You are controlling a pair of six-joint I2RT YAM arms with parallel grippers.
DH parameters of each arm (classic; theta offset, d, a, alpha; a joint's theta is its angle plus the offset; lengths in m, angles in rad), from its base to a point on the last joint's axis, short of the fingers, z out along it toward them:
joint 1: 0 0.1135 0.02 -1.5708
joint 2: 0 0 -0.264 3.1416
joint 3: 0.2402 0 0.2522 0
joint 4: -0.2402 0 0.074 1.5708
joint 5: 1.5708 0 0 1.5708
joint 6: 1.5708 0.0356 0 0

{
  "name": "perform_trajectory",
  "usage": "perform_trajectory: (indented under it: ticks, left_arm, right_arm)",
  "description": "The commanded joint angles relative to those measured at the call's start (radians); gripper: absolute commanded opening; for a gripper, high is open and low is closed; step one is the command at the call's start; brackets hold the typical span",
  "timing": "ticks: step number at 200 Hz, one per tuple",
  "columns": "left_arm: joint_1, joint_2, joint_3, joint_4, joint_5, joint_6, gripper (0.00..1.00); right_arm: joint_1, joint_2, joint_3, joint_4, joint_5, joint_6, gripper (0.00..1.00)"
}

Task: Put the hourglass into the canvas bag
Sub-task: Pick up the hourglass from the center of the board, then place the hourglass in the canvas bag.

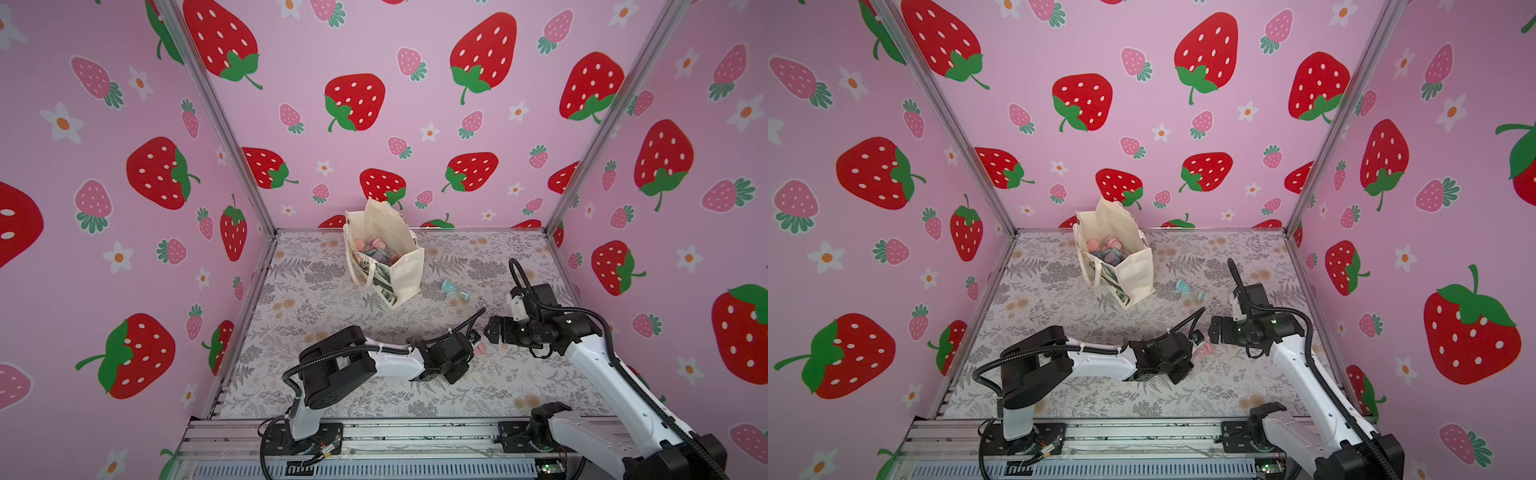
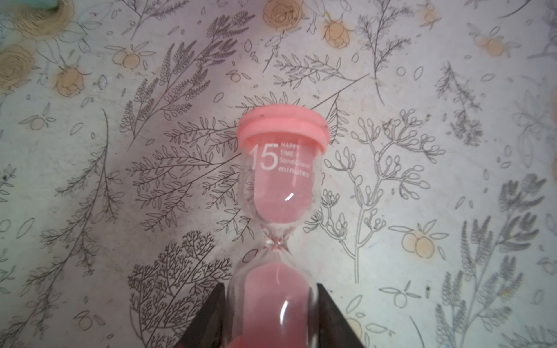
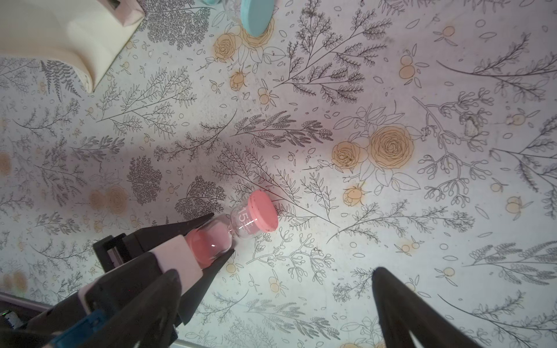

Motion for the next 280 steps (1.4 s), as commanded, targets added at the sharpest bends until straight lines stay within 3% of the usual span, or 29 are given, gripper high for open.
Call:
perform_trajectory:
  ticks: [1, 57, 151, 208, 280]
  left_arm:
    - [0.000, -0.055, -0.019, 0.013, -0.014, -0.005, 0.40]
    - [0.015, -0.172, -0.069, -0.006, -0.030, -0.049, 0.34]
    - [0.066, -0.507, -0.069, -0.174, -0.107, -0.115, 0.26]
    - [0.173, -0.621, 0.140, -0.409, -0.116, -0.154, 0.24]
    - [0.310, -0.597, 0.405, -0.519, -0.226, -0.125, 0.21]
  right_arm:
    - [-0.008, -0.023, 0.012, -0.012, 0.009, -0.006, 0.99]
    - [-0.008, -0.094, 0.050, -0.030, 0.027, -0.009, 0.99]
    - [-0.006, -0.141, 0.141, 0.004, -0.035, -0.047, 0.99]
    - [0.038, -0.109, 0.168, 0.117, -0.102, -0.031, 0.99]
    - [0.183, 0.059, 0.257, 0.277, -0.078, -0.047, 0.99]
